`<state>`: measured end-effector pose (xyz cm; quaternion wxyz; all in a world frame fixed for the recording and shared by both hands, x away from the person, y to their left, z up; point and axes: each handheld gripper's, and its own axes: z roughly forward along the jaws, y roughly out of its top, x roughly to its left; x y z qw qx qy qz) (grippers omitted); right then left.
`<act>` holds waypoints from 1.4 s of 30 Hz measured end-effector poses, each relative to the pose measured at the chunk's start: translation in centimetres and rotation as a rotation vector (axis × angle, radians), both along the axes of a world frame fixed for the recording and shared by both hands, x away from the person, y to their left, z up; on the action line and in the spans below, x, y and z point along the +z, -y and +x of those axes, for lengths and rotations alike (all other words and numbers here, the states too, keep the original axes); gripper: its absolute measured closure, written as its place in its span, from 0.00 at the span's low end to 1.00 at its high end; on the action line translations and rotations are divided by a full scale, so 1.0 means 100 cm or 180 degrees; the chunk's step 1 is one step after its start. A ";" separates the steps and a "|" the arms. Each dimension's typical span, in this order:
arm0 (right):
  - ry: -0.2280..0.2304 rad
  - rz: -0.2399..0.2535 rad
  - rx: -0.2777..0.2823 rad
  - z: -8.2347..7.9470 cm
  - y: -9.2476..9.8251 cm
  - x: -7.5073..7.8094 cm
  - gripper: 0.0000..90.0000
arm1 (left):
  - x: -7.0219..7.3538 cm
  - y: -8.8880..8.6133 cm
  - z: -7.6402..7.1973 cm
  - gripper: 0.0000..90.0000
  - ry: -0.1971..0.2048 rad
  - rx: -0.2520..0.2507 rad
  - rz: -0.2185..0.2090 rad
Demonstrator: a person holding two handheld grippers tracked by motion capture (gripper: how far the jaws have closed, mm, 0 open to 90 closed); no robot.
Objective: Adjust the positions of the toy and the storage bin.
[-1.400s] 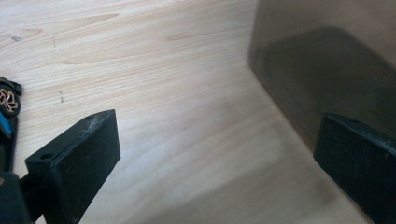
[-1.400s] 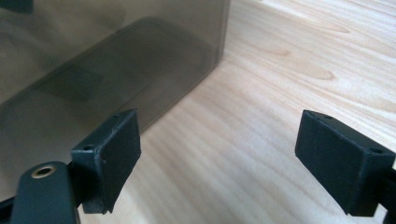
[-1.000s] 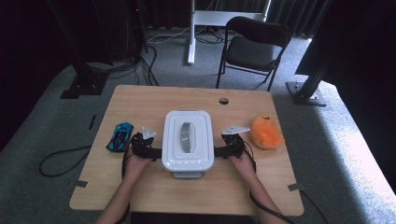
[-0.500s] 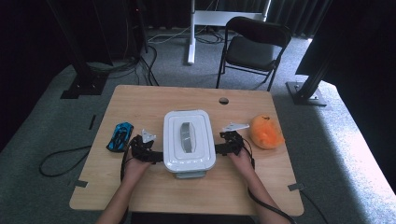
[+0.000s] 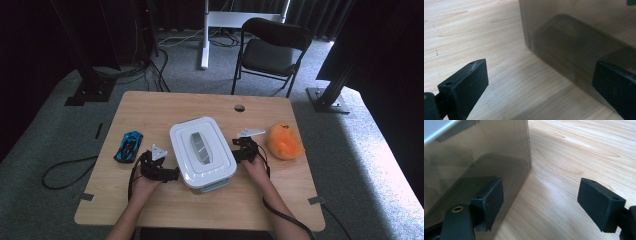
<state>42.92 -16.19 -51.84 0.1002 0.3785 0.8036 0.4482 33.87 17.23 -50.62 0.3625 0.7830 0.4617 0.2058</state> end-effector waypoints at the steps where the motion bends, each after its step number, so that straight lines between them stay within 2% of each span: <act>1: 0.0022 -0.0008 0.0021 0.001 -0.001 0.000 0.23 | 0.000 0.000 -0.002 0.01 0.0000 -0.0011 0.0004; 13: -0.0072 0.0133 0.0135 0.012 -0.009 -0.004 0.24 | 0.000 -0.005 -0.013 0.01 -0.0001 -0.0035 -0.0048; 16: -0.0082 0.0071 0.0080 0.013 -0.005 -0.002 0.18 | -0.002 -0.005 -0.014 0.01 -0.0006 -0.0035 -0.0107; 19: -0.0060 -0.0066 -0.0012 0.013 -0.001 0.001 0.17 | -0.004 -0.005 -0.015 0.01 -0.0026 -0.0052 -0.0113; 20: -0.0060 -0.0066 -0.0012 0.013 -0.001 0.001 0.17 | -0.006 -0.006 -0.015 0.01 -0.0043 -0.0062 -0.0107; 21: -0.0030 -0.0141 -0.0085 0.013 0.004 0.005 0.17 | -0.008 -0.008 -0.015 0.01 -0.0056 -0.0050 -0.0099; 22: -0.0008 -0.0151 -0.0120 0.012 0.006 0.006 0.17 | -0.009 -0.009 -0.015 0.01 -0.0076 -0.0044 -0.0087; 24: -0.0011 -0.0130 -0.0176 0.011 0.011 0.012 0.17 | -0.010 -0.011 -0.016 0.01 -0.0087 -0.0031 -0.0071; 30: 0.0106 -0.0117 -0.0273 0.003 0.019 0.029 0.16 | -0.015 -0.023 -0.019 0.01 -0.0143 -0.0005 -0.0022; 32: 0.0143 -0.0120 -0.0302 0.001 0.021 0.035 0.16 | -0.018 -0.030 -0.022 0.01 -0.0166 -0.0045 -0.0028; 36: 0.0203 -0.0076 -0.0350 -0.004 0.027 0.047 0.16 | -0.024 -0.037 -0.026 0.01 -0.0214 -0.0043 -0.0015; 42: 0.0251 0.0045 -0.0296 -0.013 0.032 0.067 0.16 | -0.029 -0.049 -0.032 0.01 -0.0276 -0.0019 0.0043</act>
